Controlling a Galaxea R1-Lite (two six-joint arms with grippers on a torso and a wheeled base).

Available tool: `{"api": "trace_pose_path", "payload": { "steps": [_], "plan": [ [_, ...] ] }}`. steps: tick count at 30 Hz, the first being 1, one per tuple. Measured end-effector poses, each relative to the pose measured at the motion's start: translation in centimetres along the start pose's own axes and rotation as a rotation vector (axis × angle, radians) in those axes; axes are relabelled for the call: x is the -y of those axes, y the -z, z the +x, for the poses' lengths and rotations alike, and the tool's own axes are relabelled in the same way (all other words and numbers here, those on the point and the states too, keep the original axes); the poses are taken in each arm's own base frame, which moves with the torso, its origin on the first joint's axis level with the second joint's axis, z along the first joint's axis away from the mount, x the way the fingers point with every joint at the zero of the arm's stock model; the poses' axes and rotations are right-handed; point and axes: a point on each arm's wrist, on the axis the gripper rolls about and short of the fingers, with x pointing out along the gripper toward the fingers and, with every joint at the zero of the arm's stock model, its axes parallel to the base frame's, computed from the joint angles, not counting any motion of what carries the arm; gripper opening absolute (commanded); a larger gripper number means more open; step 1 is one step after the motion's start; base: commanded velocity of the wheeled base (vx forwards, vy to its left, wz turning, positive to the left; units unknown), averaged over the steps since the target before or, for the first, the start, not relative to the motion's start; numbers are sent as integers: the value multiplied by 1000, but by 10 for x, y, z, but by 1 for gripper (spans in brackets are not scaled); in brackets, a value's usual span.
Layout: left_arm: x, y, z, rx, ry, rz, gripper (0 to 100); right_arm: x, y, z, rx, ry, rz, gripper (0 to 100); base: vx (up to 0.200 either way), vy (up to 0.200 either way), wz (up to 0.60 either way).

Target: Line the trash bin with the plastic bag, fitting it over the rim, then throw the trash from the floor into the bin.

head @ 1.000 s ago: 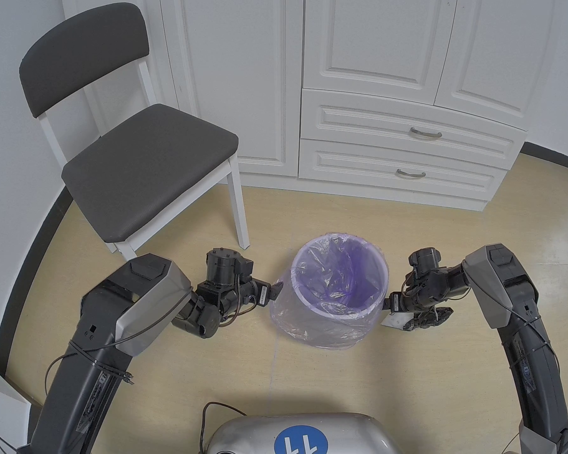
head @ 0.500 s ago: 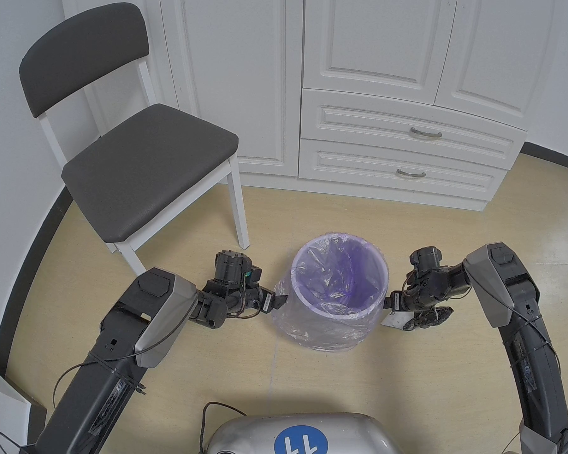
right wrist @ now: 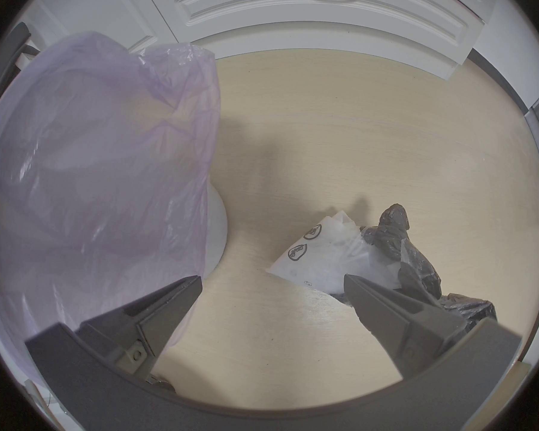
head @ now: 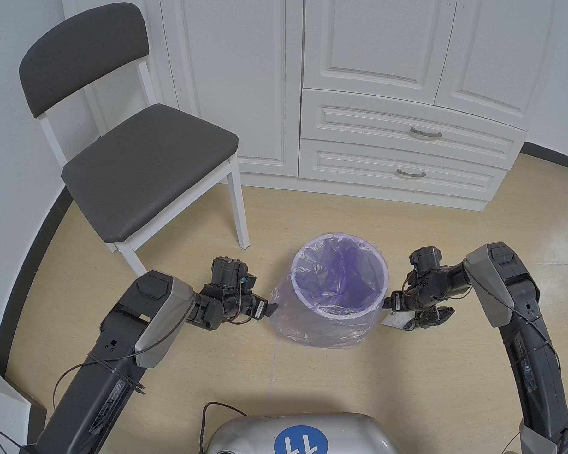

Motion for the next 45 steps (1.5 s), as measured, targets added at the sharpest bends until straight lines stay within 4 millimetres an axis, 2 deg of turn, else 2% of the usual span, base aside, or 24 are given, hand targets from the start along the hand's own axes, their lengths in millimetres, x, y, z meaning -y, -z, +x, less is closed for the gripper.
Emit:
{"api": "trace_pose_path", "payload": {
  "steps": [11, 21, 29, 37, 41, 45],
  "plan": [
    [1, -9, 2, 142, 70, -43, 100, -1, -1, -24, 36, -12, -5, 100, 0, 0, 0],
    [5, -7, 6, 205, 57, -40, 100, 5, -17, -67, 92, -3, -70, 100, 0, 0, 0],
    [11, -15, 4, 259, 14, -30, 100, 15, -28, -102, 141, 20, -131, 100, 0, 0, 0],
    [10, -13, -4, 200, -74, 54, 100, 20, -33, -131, 219, 44, -199, 100, 0, 0, 0],
    [-2, -7, -10, 150, -117, 83, 100, 21, -33, -136, 223, 51, -219, 100, 0, 0, 0],
    [-3, -4, -14, 121, -118, 94, 100, 23, -32, -135, 219, 55, -226, 100, 0, 0, 0]
  ]
}}
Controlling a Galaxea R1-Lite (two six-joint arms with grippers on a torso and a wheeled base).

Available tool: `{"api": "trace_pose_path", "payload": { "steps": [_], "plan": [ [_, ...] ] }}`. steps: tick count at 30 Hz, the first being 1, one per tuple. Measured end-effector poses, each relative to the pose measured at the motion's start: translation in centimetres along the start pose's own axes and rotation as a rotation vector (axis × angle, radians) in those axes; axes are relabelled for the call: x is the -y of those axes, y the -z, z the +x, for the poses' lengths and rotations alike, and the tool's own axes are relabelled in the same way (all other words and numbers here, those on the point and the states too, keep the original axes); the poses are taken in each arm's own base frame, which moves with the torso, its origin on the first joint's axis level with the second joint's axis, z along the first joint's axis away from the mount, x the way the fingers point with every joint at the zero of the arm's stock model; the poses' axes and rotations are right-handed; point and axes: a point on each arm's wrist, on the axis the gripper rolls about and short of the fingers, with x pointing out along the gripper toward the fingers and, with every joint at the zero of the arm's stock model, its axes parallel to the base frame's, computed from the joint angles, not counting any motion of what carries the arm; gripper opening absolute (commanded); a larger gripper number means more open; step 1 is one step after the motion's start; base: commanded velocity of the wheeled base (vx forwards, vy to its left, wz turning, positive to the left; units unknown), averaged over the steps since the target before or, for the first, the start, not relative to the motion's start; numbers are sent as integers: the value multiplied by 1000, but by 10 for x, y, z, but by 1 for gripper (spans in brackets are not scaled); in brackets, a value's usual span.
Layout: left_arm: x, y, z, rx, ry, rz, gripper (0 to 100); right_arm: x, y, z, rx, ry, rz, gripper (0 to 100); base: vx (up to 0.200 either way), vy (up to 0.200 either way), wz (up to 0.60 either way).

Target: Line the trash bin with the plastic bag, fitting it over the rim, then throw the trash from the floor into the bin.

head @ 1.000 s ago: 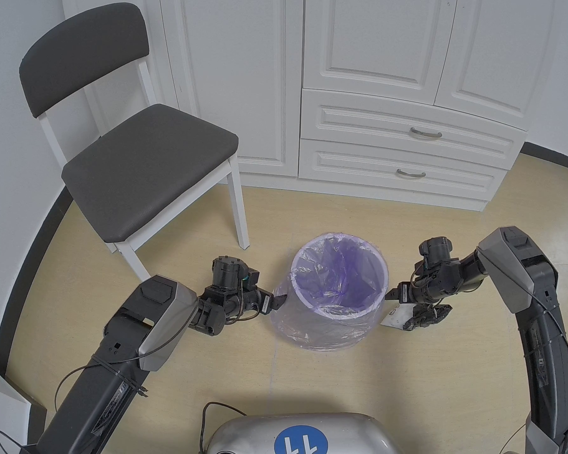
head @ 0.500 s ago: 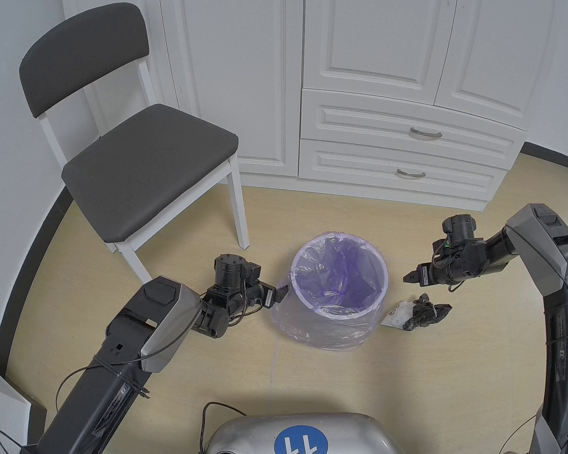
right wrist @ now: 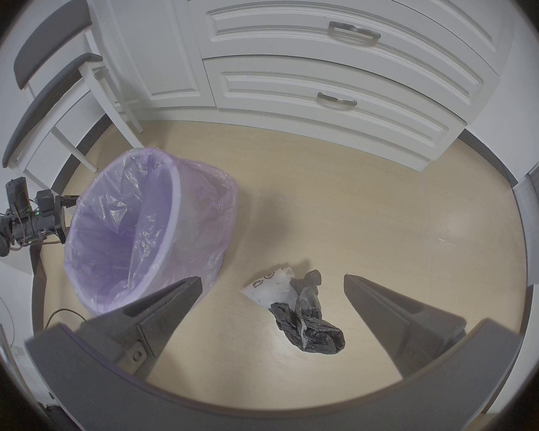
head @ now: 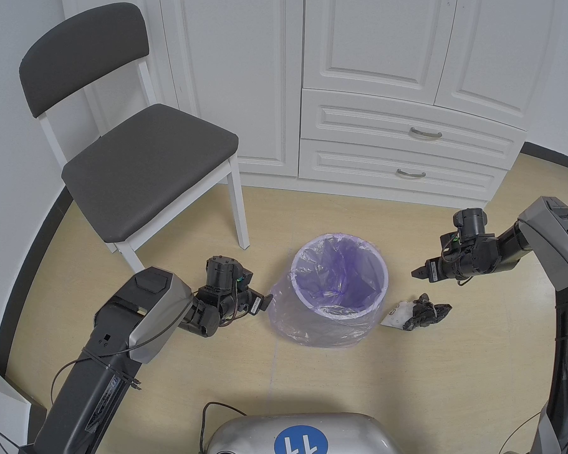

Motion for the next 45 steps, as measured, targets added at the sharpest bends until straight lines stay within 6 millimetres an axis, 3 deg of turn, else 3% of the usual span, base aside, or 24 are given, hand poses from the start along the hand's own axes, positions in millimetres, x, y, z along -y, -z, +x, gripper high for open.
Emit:
{"api": "trace_pose_path", "payload": {
  "steps": [11, 17, 31, 45],
  "plan": [
    [-1, -10, 4, -73, 28, 2, 100, 1, 2, 2, -6, 2, -14, 100, 0, 0, 0],
    [22, -7, 7, -159, 156, 25, 100, 2, 4, 2, -9, 0, -15, 100, 0, 0, 0],
    [42, -21, 11, -4, 206, 25, 100, 3, 2, 1, -3, -4, -13, 100, 0, 0, 0],
    [39, -18, 6, 25, 162, -4, 100, 3, 2, -3, -1, -11, -10, 100, 0, 0, 0]
  ]
}}
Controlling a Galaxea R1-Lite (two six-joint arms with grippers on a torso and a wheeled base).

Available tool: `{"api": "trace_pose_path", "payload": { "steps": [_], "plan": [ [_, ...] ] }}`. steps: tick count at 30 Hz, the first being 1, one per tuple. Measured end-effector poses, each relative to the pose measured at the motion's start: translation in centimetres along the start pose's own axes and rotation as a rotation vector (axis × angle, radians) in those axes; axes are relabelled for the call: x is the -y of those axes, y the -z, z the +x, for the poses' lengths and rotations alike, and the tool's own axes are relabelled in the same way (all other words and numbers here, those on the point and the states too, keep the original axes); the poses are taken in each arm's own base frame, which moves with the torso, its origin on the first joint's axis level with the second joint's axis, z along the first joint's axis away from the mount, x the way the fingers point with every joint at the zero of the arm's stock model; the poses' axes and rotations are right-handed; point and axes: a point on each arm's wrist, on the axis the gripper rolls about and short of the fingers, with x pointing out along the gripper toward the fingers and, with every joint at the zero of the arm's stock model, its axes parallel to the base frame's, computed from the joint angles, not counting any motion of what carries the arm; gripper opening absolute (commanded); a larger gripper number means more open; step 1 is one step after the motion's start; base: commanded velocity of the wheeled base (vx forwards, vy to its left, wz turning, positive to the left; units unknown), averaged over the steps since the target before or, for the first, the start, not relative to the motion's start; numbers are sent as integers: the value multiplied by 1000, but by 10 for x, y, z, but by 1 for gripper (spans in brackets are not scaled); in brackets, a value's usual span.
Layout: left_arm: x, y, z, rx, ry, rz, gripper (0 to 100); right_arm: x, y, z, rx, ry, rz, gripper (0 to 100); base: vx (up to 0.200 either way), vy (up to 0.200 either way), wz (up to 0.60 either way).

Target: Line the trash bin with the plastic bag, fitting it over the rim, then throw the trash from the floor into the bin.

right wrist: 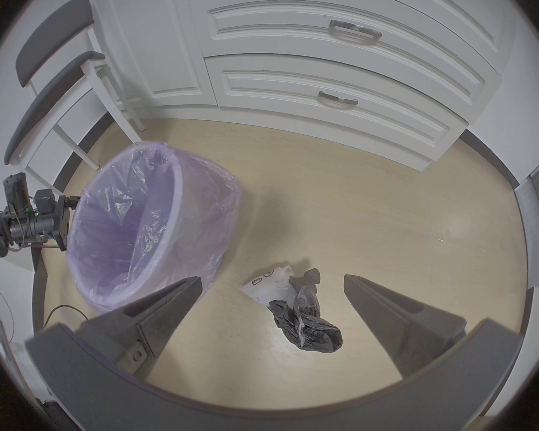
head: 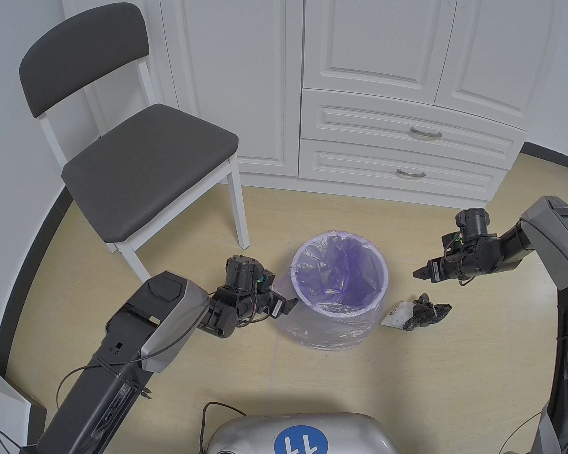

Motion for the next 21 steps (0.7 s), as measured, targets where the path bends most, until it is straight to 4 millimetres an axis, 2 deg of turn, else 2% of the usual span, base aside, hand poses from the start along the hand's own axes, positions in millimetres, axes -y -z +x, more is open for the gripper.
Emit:
{"api": "trace_pose_path", "payload": {
  "steps": [5, 10, 16, 21],
  "plan": [
    [-5, 14, -16, -29, -15, -12, 100, 0, -1, -6, 6, -18, 0, 100, 0, 0, 0],
    [-3, 27, -40, -17, -37, -18, 100, 0, -4, -14, 14, -28, 1, 100, 0, 0, 0],
    [0, 18, -64, 178, -115, -66, 100, -1, -7, -27, 20, -34, 0, 100, 0, 0, 0],
    [4, 17, -77, 267, -166, -100, 100, -3, -8, -38, 26, -39, -1, 100, 0, 0, 0]
  ]
}}
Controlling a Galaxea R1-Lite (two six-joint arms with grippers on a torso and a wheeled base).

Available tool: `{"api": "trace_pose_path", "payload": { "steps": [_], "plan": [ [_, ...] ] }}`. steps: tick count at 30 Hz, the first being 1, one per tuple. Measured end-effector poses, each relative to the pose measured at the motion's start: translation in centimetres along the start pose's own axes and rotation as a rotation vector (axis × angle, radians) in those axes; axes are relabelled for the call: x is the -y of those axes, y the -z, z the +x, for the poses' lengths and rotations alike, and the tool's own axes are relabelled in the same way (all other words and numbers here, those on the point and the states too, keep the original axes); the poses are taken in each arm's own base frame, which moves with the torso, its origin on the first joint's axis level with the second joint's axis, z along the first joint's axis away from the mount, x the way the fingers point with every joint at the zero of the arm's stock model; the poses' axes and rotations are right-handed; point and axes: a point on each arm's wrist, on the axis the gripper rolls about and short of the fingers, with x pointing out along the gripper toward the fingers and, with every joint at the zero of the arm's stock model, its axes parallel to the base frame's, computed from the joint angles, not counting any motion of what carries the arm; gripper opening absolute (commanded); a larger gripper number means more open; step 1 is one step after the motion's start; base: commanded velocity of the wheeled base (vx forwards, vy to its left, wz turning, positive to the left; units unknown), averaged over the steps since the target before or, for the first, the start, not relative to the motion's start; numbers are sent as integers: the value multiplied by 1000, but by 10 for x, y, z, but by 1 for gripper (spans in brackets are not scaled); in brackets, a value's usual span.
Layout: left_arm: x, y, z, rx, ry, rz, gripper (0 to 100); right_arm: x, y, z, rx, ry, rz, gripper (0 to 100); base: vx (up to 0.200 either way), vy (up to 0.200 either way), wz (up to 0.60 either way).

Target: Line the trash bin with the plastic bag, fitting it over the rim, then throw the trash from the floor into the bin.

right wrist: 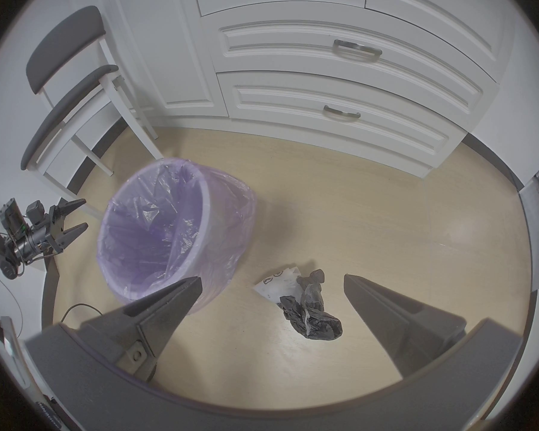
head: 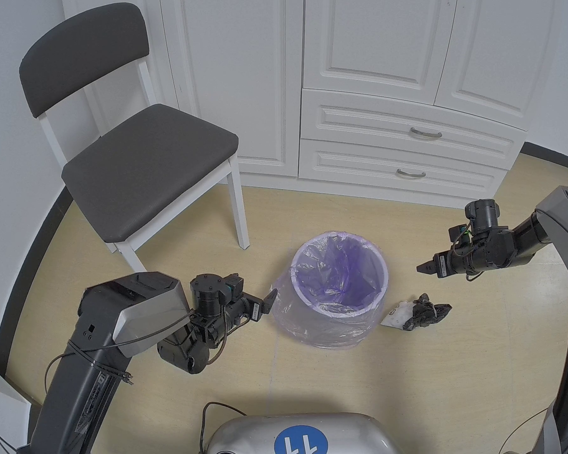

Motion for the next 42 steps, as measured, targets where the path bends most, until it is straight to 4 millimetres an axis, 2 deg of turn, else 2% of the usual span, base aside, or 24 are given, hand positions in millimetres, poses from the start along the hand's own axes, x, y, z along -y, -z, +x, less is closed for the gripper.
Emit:
{"api": "trace_pose_path", "payload": {
  "steps": [9, 19, 25, 29, 42],
  "plan": [
    [4, 5, -7, 54, -15, -5, 100, 0, -3, -13, 11, 0, 4, 100, 0, 0, 0],
    [21, 12, -11, 20, 21, 7, 100, 8, 0, -17, 3, 16, 11, 100, 0, 0, 0],
    [26, 11, -15, 40, 15, 27, 100, 16, 4, -13, -12, 27, 12, 100, 0, 0, 0],
    [25, 14, -22, 43, -17, 47, 100, 25, 10, -2, -33, 37, 7, 100, 0, 0, 0],
    [25, 22, -33, 12, -28, 52, 100, 71, 36, 69, -173, 55, 71, 100, 0, 0, 0]
  ]
}}
